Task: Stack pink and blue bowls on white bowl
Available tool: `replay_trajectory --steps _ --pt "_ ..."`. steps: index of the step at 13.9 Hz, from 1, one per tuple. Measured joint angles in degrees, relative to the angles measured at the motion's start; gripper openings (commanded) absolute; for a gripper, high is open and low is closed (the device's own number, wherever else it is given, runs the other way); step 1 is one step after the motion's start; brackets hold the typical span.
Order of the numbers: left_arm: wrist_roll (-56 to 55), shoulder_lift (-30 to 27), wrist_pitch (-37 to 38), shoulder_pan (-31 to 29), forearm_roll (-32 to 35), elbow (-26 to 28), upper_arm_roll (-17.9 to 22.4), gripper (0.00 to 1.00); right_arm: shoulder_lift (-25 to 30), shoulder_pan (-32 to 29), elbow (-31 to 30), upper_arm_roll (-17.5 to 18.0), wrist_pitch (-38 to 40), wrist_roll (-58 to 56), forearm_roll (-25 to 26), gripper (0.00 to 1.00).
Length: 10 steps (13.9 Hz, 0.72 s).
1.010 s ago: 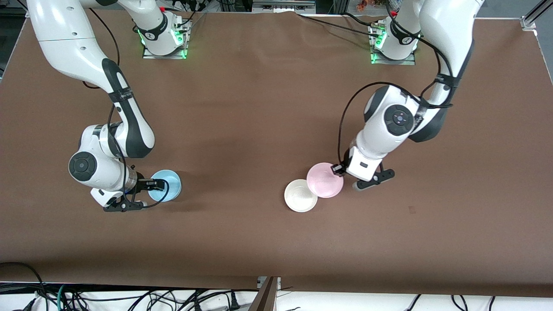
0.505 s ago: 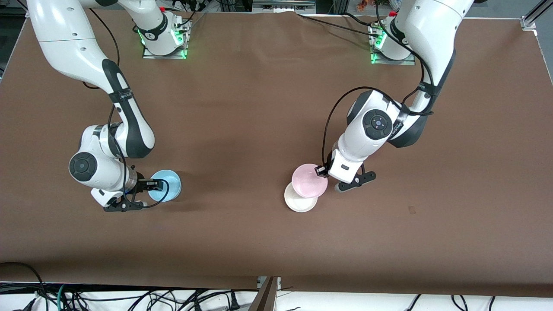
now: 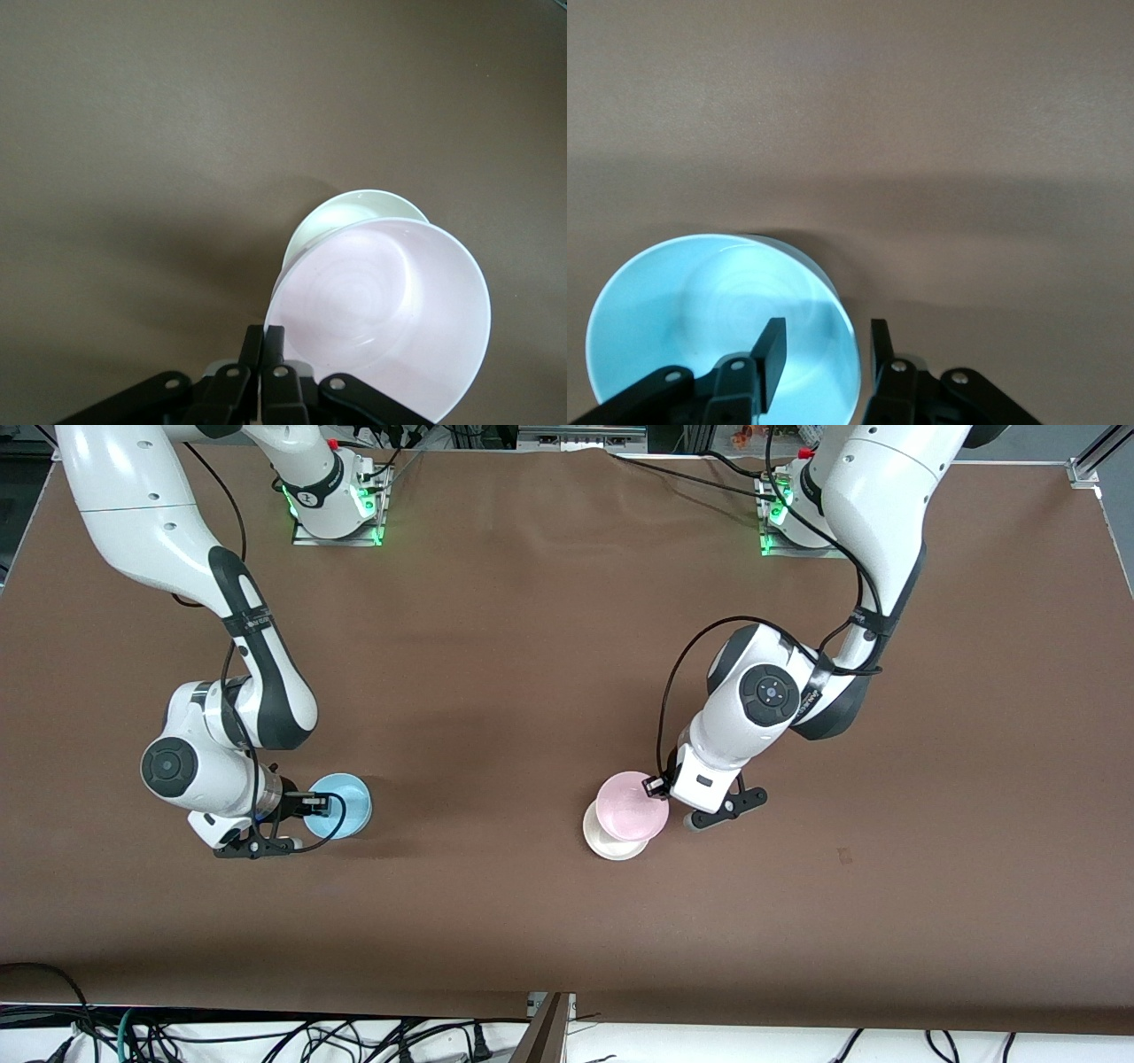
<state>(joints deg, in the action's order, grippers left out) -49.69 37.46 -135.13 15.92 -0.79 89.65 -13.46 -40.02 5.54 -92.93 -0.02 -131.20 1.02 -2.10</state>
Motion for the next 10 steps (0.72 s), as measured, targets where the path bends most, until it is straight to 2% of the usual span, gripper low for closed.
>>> replay_trajectory --steps 4,10 --pt "-2.20 2.35 0.00 1.43 0.55 -2.29 0.33 0.00 -0.05 -0.01 -0.17 0.00 0.01 0.00 -0.38 0.01" --pt "-2.75 3.70 -0.13 1.61 0.58 -3.18 0.60 0.00 0.54 0.01 0.53 0.05 0.79 0.00 -1.38 0.01"
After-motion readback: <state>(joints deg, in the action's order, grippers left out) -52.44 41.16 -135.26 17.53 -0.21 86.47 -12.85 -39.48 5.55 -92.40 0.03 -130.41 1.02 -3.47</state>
